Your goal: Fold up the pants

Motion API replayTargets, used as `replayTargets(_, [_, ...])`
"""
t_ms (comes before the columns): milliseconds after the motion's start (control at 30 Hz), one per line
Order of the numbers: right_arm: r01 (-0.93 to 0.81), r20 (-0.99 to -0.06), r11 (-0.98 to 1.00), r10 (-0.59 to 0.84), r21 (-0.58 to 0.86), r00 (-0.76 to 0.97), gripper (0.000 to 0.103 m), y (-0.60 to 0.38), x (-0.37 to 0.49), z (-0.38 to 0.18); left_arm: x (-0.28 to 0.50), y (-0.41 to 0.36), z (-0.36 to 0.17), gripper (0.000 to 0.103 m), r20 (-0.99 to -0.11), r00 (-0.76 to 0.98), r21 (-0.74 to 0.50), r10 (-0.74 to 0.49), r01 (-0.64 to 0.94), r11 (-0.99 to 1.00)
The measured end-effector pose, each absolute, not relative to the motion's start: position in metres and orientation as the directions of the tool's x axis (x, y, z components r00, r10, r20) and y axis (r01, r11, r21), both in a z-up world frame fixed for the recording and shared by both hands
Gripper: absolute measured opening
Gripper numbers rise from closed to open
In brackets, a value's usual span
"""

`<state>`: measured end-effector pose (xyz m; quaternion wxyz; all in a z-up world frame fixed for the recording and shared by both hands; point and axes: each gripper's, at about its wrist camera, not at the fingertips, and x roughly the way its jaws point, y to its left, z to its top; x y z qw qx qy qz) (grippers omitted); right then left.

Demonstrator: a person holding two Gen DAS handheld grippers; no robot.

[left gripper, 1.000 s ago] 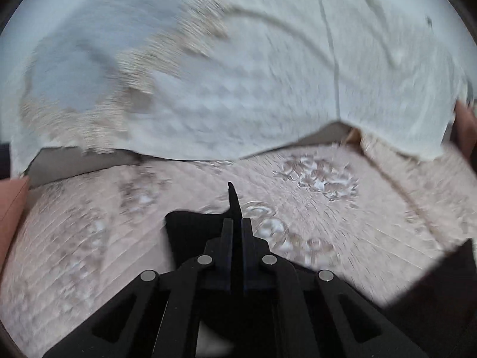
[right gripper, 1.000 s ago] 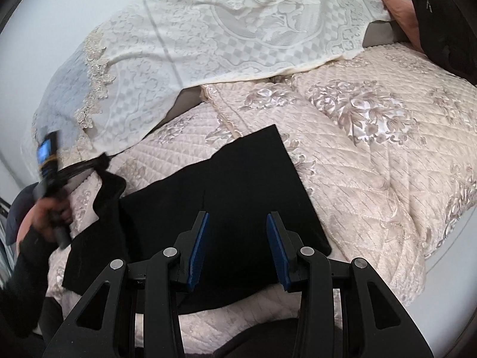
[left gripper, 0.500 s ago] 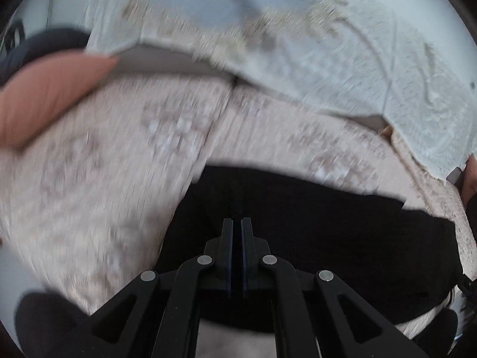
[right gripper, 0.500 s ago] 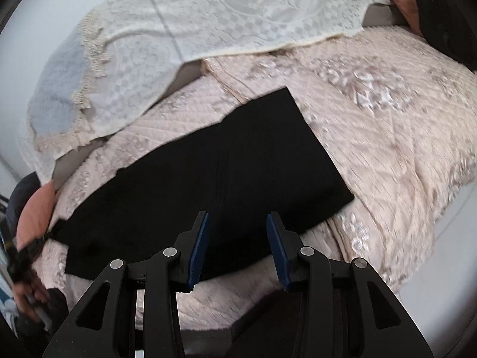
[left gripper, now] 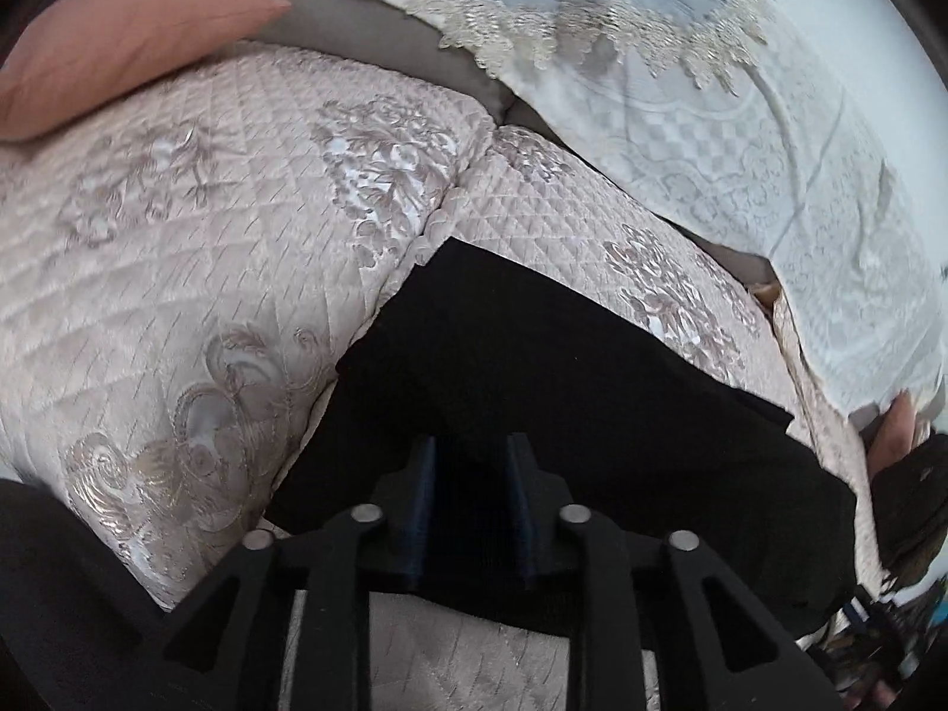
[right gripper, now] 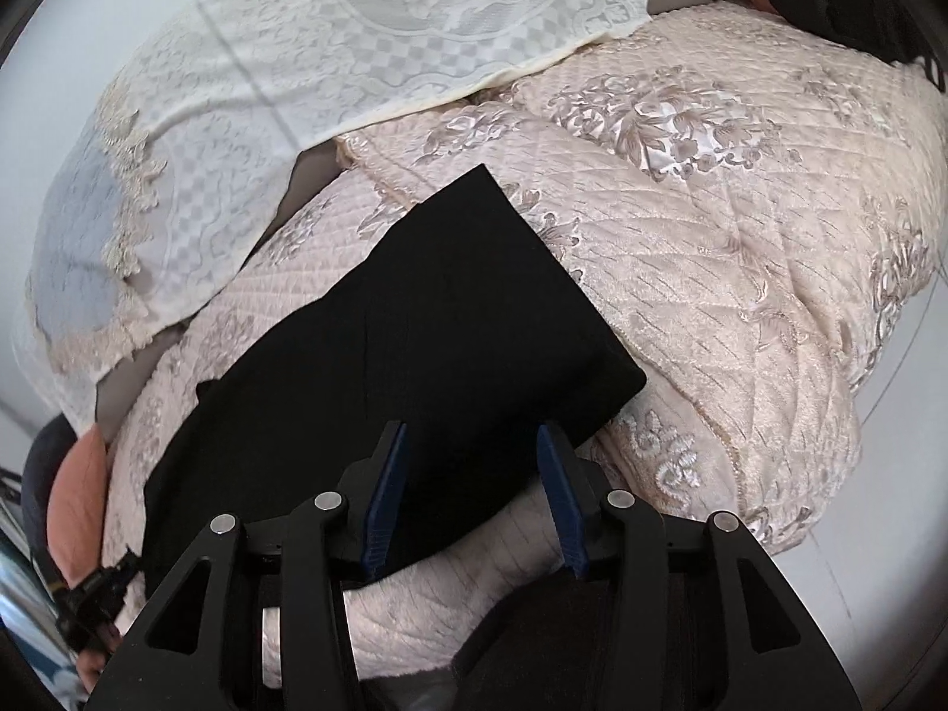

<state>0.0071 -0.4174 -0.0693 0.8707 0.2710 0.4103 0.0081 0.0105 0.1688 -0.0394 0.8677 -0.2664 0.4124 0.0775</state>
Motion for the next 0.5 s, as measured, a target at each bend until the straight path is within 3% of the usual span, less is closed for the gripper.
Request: replayTargets(500, [0.262,-0.717,0.816,0.243,0.516,0.654,0.045,-0.423,0.005,-0.082,0.019,0.171,-0.048,0.027,-0.771,0.633,-0.395,-0.068,-0.392,0.831])
